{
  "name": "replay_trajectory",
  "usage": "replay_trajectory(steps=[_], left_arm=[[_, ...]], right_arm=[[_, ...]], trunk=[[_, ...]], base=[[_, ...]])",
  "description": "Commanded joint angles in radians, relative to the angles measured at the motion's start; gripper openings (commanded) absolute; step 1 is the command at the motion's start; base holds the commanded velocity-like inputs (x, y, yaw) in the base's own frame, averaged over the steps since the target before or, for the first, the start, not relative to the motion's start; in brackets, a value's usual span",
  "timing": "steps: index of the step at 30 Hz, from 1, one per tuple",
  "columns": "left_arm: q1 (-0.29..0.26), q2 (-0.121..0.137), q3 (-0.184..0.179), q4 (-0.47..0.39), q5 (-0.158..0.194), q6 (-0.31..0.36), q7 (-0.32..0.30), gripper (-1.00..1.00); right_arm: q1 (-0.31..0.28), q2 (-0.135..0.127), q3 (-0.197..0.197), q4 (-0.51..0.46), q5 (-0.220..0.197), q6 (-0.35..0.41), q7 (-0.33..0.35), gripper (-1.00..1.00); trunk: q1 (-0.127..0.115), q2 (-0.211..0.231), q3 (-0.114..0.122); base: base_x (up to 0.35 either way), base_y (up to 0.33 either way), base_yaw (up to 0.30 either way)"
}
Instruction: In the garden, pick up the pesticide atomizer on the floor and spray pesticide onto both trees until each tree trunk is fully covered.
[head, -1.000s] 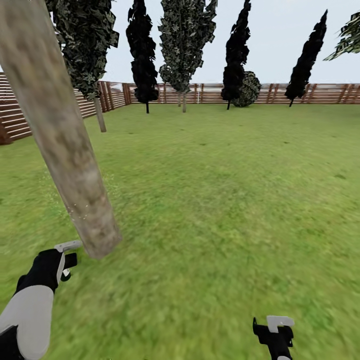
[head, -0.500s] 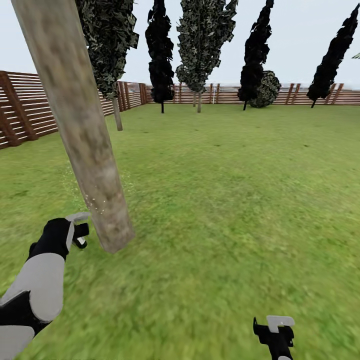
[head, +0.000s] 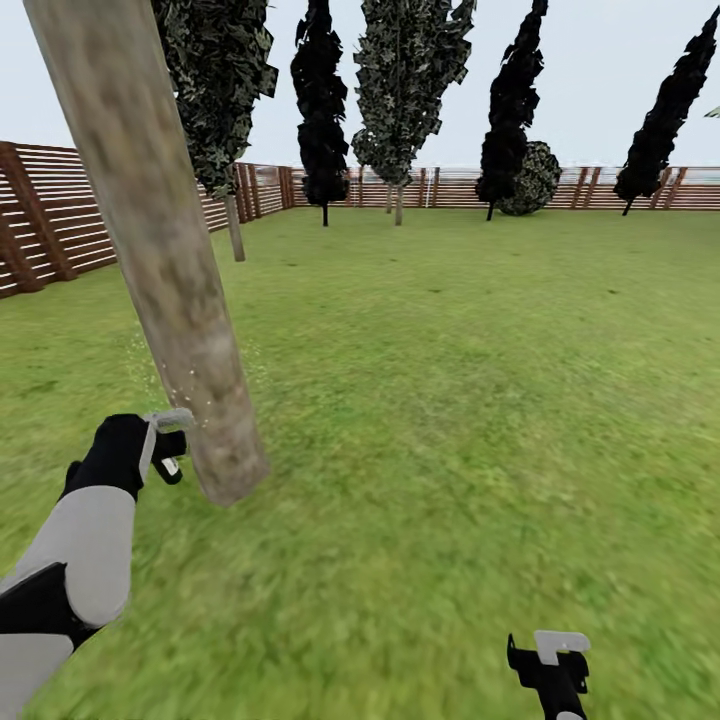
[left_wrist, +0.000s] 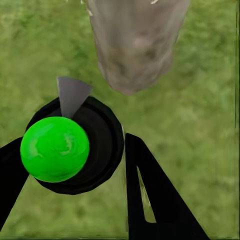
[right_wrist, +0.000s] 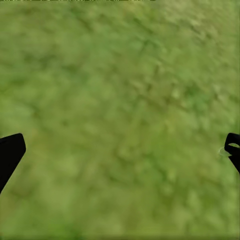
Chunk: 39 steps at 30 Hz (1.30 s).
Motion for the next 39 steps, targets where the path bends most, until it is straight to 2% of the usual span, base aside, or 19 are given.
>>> replay_trajectory(steps=[1,3,7,8,9,10,27,39], left_arm=[[-0.008,0.007,0.004,-0.002,-0.011,0.02,-0.028,-1.0],[-0.013,0.027,0.003,-0.006,-0.014,0.034,-0.056,-1.0],[-0.006,0.029,0.002,-0.09,-0.015,0.037,-0.06,-1.0],[-0.005,0.029,-0.008,-0.1,-0.015,0.038,-0.06,-1.0],[-0.004,0.028,-0.031,-0.102,-0.015,0.038,-0.06,-1.0],[-0.005,0.029,-0.037,-0.102,-0.015,0.038,-0.06,-1.0],[-0.003,0.032,-0.039,-0.103,-0.015,0.055,-0.06,-1.0],[0.002,0.03,-0.043,-0.102,-0.015,0.052,-0.057,-1.0]], right_arm=[[-0.001,0.0,-0.007,0.001,0.011,-0.003,-0.003,1.0],[-0.001,0.0,-0.007,0.001,0.011,-0.003,-0.004,1.0],[-0.001,-0.001,-0.007,0.002,0.011,-0.003,-0.003,1.0],[-0.001,-0.002,-0.007,0.003,0.011,-0.003,-0.005,1.0],[-0.001,-0.003,-0.007,0.003,0.011,-0.003,-0.005,1.0],[-0.001,-0.003,-0.007,0.003,0.011,-0.003,-0.004,1.0],[-0.001,0.0,-0.006,0.003,0.011,-0.003,-0.003,1.0],[-0.001,0.0,-0.006,0.003,0.011,-0.003,-0.003,1.0]], trunk=[[0.0,0.0,-0.001],[0.0,0.0,-0.001],[0.0,0.0,-0.001],[0.0,0.0,-0.001],[0.0,0.0,-0.001],[0.0,0.0,-0.001],[0.0,0.0,-0.001],[0.0,0.0,-0.001]], base=[[0.0,0.0,0.133],[0.0,0.0,0.243],[0.0,0.0,0.161],[0.151,-0.102,0.007],[0.216,-0.164,0.001],[0.201,-0.196,0.0],[0.02,-0.267,0.003],[0.0,-0.273,0.243]])
